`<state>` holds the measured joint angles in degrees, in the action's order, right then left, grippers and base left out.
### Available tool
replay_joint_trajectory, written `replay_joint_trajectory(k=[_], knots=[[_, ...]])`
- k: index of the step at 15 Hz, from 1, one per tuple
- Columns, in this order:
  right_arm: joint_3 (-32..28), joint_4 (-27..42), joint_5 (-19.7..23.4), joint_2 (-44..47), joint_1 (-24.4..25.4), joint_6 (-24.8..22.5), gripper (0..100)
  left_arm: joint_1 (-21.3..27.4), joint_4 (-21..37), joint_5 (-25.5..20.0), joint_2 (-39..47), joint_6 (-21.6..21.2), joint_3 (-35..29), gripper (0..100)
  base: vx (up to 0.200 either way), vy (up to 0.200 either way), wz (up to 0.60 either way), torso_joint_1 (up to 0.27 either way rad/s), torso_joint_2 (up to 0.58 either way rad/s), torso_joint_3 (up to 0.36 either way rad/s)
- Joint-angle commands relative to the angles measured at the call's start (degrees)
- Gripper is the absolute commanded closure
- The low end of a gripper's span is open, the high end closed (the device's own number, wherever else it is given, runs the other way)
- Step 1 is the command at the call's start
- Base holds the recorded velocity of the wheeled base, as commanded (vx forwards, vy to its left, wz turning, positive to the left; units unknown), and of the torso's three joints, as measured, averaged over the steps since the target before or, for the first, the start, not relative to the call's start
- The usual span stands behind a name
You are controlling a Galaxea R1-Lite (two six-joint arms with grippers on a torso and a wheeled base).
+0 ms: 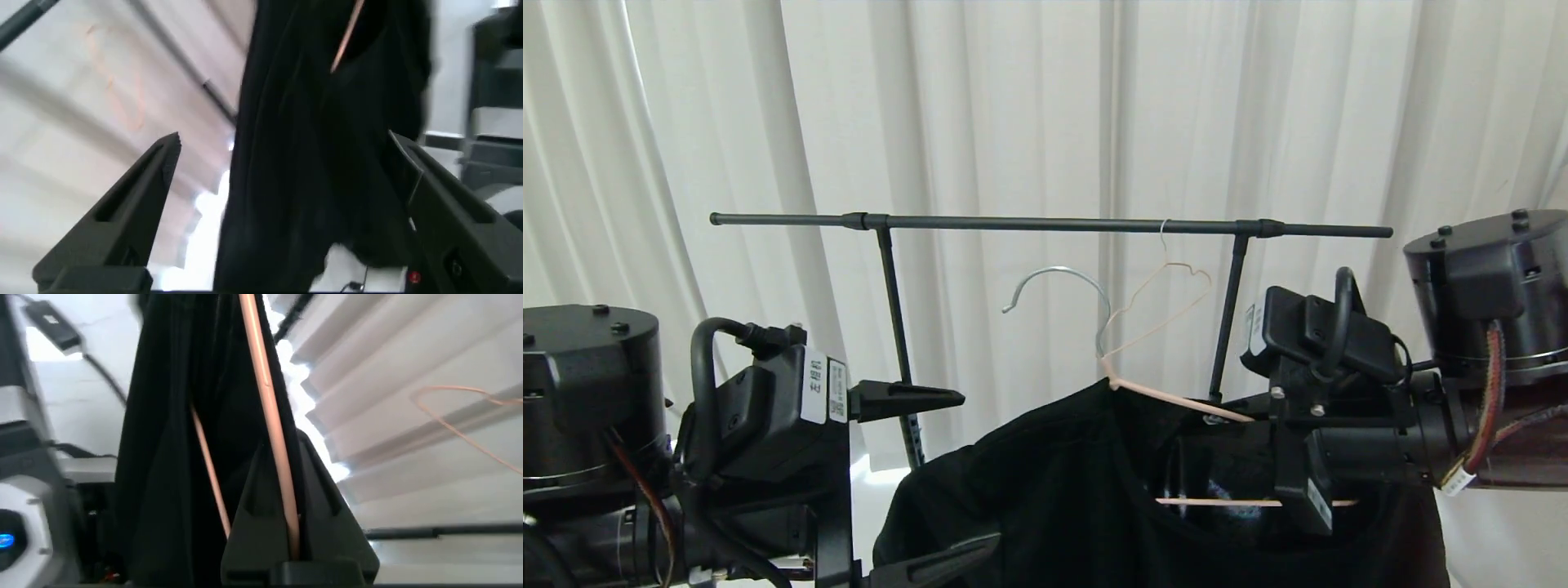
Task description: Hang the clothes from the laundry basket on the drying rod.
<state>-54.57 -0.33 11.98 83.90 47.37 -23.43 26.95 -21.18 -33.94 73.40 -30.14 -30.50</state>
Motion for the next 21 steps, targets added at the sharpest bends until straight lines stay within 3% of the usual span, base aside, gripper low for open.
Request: replay_joint_trajectory(k=[1,4,11,12,18,21], knots=[[0.8,-0.1,0.1,-2.9,-2.3,-0.6,100,-7.5,0.0,0.0,-0.7,0.2,3.3,0,0.000,0.000,0.00,0.000,0.00,0.000],[1.0,-0.3,0.1,-5.1,-2.9,-0.6,100,-14.0,0.0,0.0,0.2,0.2,5.4,0,0.000,0.000,0.00,0.000,0.00,0.000],[0.8,-0.3,0.2,-6.3,-1.2,-4.6,100,-15.6,-0.6,0.0,8.0,-0.2,5.8,0,0.000,0.000,0.00,0.000,0.00,0.000],[0.6,-0.3,0.1,-6.6,-1.2,-4.5,100,-15.9,-0.6,0.0,8.1,-0.2,5.9,100,0.000,0.000,0.00,0.000,0.00,0.000],[0.8,-0.9,0.0,-7.5,-2.2,-4.3,100,-19.0,-0.6,0.3,8.6,-0.2,6.5,100,0.000,0.000,0.00,0.000,0.00,0.000],[0.9,-1.1,0.0,-8.1,-3.9,-4.3,100,-24.0,-0.6,4.7,8.9,-0.2,7.5,100,0.000,0.000,0.00,0.000,0.00,0.000]])
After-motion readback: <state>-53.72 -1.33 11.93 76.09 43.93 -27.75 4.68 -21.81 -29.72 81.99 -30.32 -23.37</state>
